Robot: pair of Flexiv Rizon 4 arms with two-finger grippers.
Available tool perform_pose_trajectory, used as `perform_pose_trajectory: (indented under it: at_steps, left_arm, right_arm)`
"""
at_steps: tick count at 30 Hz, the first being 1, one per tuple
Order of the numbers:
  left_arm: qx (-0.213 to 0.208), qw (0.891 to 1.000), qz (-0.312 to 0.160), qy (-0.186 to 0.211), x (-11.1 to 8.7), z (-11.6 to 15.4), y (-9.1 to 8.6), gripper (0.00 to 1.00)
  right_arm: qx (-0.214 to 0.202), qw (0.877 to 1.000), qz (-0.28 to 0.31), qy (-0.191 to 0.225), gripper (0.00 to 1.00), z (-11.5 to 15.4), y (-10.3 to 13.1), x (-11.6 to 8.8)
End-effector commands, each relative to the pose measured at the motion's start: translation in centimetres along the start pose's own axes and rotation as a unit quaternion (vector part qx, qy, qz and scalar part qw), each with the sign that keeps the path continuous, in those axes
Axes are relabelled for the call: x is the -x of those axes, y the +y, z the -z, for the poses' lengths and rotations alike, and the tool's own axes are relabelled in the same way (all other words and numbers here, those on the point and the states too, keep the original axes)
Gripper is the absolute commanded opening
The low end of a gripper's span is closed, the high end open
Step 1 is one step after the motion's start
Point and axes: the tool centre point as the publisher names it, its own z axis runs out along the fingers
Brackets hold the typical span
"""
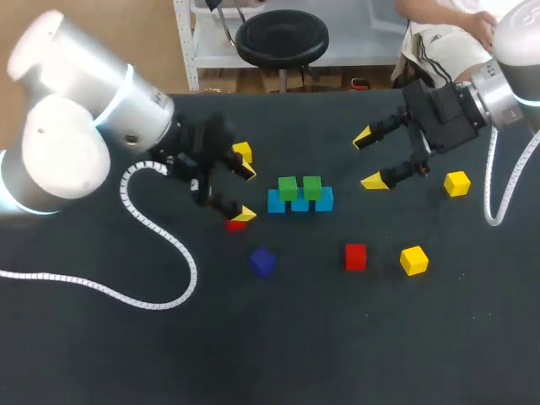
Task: Place the blue cubes, place green cubes on the blue cubes, place the yellow cubes on the green cubes, then place the red cubes on the yellow cubes, and place purple cube on the red cubes.
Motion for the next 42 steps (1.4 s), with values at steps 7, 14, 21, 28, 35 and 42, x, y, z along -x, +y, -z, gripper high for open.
perform_pose_trajectory:
  at_steps: [7,14,21,28,35,42]
  left_arm:
    - [-0.025,0.998,-0.027,-0.055,-0.7,0.3,0.2,1.0]
    - [-0.017,0.998,-0.045,-0.049,0.6,1.9,0.7,1.0]
    - [-0.032,0.997,-0.061,-0.021,1.7,3.1,1.9,1.0]
    - [-0.027,0.998,-0.055,0.009,1.6,4.1,3.6,1.0]
    - [-0.029,0.997,-0.059,0.032,0.7,4.5,5.4,1.0]
    - [-0.024,0.997,-0.066,0.041,0.4,5.0,6.0,1.0]
  right_arm:
    - [-0.001,1.0,0.0,0.0,1.0,0.0,0.1,0.0]
    - [-0.001,1.0,0.0,0.0,1.0,0.0,0.1,0.0]
    - [-0.001,1.0,0.0,0.0,1.0,0.0,0.1,0.0]
    - [-0.001,1.0,0.0,0.0,1.0,0.0,0.1,0.0]
    - [-0.001,1.0,0.0,0.0,1.0,0.0,0.1,0.0]
    - [-0.001,1.0,0.0,0.0,1.0,0.0,0.1,0.0]
